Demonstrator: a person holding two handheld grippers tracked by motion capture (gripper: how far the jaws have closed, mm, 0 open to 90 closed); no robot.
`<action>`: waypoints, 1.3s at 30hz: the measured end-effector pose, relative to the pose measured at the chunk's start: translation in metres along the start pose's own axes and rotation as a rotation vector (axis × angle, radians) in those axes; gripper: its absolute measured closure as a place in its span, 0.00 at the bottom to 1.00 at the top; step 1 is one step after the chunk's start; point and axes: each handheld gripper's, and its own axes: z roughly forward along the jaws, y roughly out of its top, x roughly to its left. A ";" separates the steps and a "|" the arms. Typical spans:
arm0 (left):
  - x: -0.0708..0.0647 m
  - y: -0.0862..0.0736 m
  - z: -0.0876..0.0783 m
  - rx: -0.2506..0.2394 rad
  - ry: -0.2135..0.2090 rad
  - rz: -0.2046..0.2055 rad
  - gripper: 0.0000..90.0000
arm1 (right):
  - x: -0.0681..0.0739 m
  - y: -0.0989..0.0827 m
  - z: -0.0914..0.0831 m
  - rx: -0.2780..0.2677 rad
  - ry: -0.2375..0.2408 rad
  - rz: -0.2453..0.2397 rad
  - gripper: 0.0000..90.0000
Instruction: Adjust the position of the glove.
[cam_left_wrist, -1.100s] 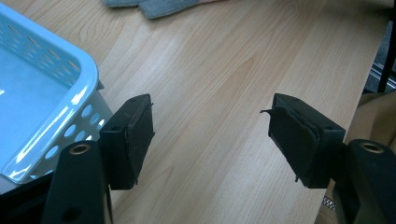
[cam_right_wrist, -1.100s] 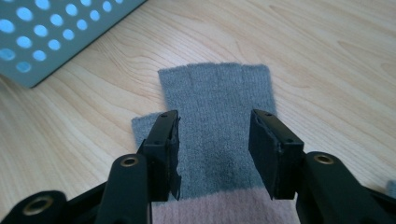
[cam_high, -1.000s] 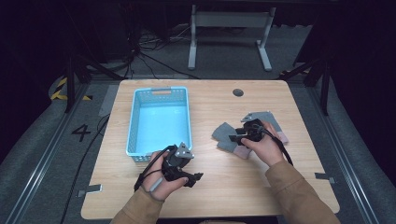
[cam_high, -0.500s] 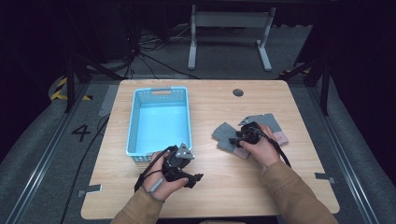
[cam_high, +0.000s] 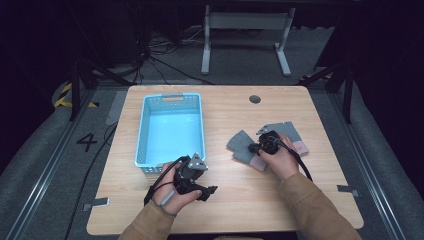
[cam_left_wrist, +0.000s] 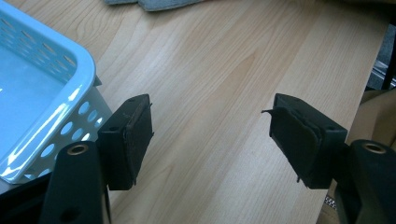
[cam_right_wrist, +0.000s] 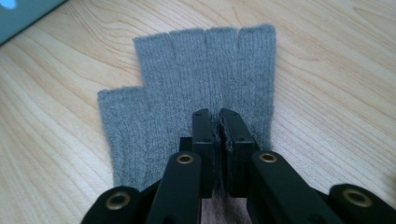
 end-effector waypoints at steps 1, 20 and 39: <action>0.000 0.000 0.000 -0.003 0.001 -0.001 0.34 | 0.000 0.000 -0.001 -0.004 0.000 0.004 0.96; 0.000 0.014 0.005 -0.019 -0.029 0.028 0.34 | 0.015 0.005 -0.059 -0.096 0.071 -0.019 0.96; 0.001 0.031 0.009 -0.035 -0.055 0.069 0.34 | 0.027 -0.012 -0.087 -0.043 0.142 -0.143 0.96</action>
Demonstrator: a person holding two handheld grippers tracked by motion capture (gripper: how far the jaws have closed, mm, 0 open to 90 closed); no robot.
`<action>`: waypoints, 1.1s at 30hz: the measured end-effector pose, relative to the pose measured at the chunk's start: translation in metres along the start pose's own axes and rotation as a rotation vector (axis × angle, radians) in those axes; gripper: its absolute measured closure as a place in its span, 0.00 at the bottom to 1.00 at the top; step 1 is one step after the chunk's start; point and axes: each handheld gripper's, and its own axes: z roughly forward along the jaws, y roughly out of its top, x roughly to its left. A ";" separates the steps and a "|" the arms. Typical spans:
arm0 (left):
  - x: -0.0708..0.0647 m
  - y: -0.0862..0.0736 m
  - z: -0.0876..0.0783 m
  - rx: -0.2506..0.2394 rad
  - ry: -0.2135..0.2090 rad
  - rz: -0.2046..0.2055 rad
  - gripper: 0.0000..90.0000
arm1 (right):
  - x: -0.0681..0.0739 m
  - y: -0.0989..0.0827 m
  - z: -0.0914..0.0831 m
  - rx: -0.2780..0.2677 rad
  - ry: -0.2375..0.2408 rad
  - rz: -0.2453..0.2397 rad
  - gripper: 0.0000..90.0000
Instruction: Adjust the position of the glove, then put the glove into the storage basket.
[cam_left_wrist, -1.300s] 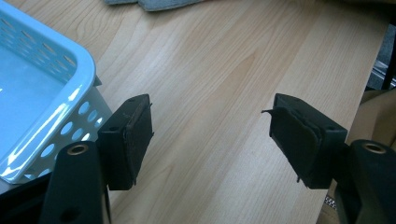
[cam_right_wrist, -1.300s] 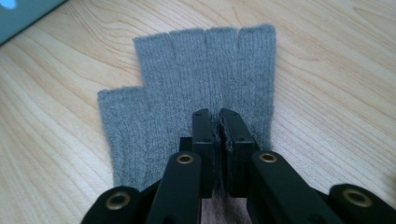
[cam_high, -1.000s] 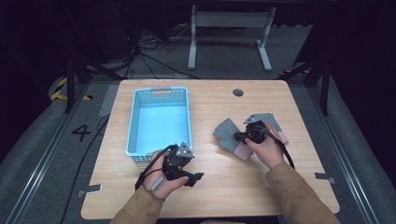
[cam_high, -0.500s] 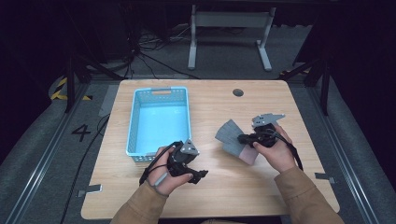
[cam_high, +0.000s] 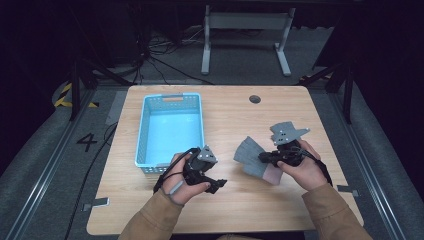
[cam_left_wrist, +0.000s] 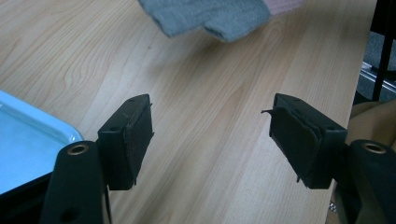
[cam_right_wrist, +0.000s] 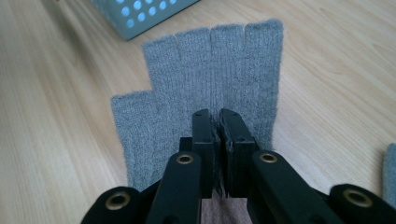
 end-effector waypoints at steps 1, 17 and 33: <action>0.000 0.001 0.001 0.000 -0.003 0.000 0.34 | 0.001 -0.002 0.000 0.005 0.009 -0.007 0.96; 0.000 0.008 0.005 -0.004 -0.016 0.017 0.34 | 0.009 -0.020 0.029 0.107 0.112 -0.102 0.95; 0.001 0.010 0.001 -0.018 -0.010 0.014 0.34 | 0.013 -0.028 0.000 0.085 0.113 -0.037 0.93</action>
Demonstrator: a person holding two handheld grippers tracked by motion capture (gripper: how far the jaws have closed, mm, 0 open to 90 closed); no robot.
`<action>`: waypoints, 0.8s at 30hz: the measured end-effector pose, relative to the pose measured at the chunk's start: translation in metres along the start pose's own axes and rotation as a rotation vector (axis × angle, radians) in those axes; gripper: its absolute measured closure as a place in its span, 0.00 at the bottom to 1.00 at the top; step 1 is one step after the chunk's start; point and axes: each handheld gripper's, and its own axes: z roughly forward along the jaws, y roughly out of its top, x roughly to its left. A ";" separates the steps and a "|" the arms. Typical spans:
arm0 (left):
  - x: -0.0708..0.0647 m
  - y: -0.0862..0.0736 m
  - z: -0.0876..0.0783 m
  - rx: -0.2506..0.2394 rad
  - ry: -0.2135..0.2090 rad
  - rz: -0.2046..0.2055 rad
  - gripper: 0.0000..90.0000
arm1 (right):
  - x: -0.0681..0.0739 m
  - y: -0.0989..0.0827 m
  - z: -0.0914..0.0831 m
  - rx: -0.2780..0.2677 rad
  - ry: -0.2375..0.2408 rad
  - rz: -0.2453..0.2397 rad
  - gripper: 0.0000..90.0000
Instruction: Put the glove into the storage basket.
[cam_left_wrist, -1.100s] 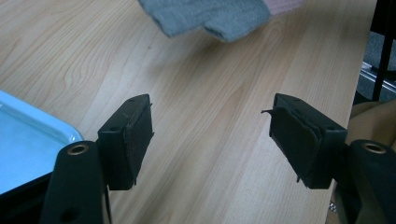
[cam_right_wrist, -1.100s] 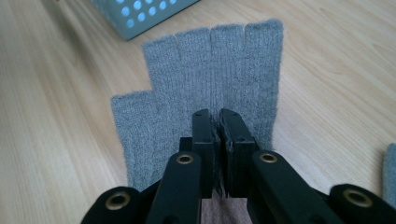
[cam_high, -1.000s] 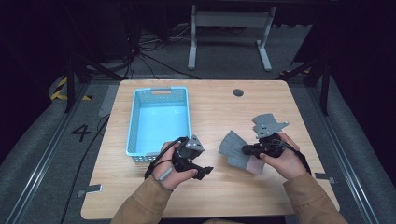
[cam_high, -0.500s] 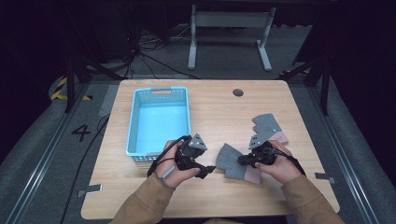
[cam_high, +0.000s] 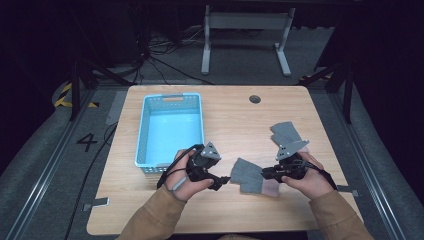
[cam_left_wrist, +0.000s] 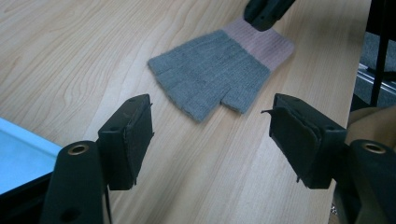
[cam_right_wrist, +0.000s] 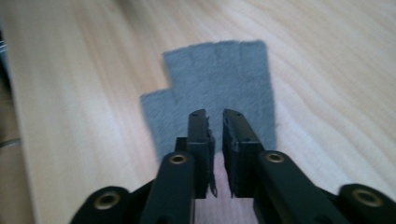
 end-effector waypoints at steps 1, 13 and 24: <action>0.000 0.000 -0.001 0.000 0.004 0.004 0.34 | 0.001 -0.001 -0.003 0.006 0.014 0.003 0.96; 0.001 0.001 -0.001 -0.001 0.000 0.002 0.34 | 0.014 -0.005 -0.002 0.081 0.082 -0.044 1.00; 0.001 0.000 -0.002 0.000 0.001 0.001 0.34 | 0.021 -0.007 0.011 0.190 0.152 -0.077 1.00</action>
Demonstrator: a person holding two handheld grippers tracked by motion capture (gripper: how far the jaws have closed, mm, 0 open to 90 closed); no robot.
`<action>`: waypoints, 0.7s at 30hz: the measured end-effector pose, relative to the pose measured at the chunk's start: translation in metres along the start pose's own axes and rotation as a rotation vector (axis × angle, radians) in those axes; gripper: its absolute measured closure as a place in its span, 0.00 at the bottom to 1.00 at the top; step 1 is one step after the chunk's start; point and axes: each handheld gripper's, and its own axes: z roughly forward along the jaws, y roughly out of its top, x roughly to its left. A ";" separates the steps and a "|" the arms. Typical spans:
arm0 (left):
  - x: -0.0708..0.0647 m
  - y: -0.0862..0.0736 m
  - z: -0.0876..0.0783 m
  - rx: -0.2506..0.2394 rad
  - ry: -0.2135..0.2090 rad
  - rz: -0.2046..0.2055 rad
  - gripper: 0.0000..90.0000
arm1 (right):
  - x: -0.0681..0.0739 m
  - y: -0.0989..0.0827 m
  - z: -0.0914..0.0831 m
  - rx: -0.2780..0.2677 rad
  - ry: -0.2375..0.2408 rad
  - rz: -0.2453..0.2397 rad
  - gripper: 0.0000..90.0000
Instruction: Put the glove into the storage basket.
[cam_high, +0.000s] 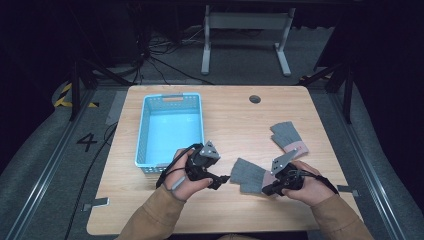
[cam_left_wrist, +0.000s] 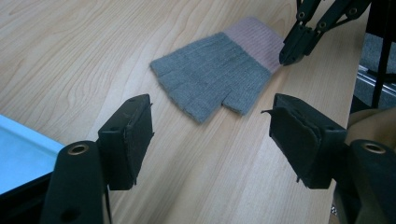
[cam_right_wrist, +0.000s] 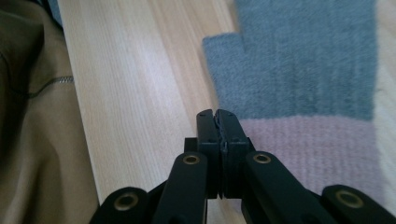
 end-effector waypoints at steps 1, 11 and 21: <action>0.000 0.000 0.000 0.000 0.000 0.000 0.34 | 0.001 0.000 0.003 0.020 0.009 0.000 1.00; 0.000 0.000 0.000 0.000 -0.001 0.001 0.34 | -0.004 -0.003 0.013 0.069 0.007 0.017 1.00; 0.000 0.000 0.000 -0.001 -0.001 0.002 0.34 | -0.012 -0.008 0.010 0.064 -0.038 0.029 1.00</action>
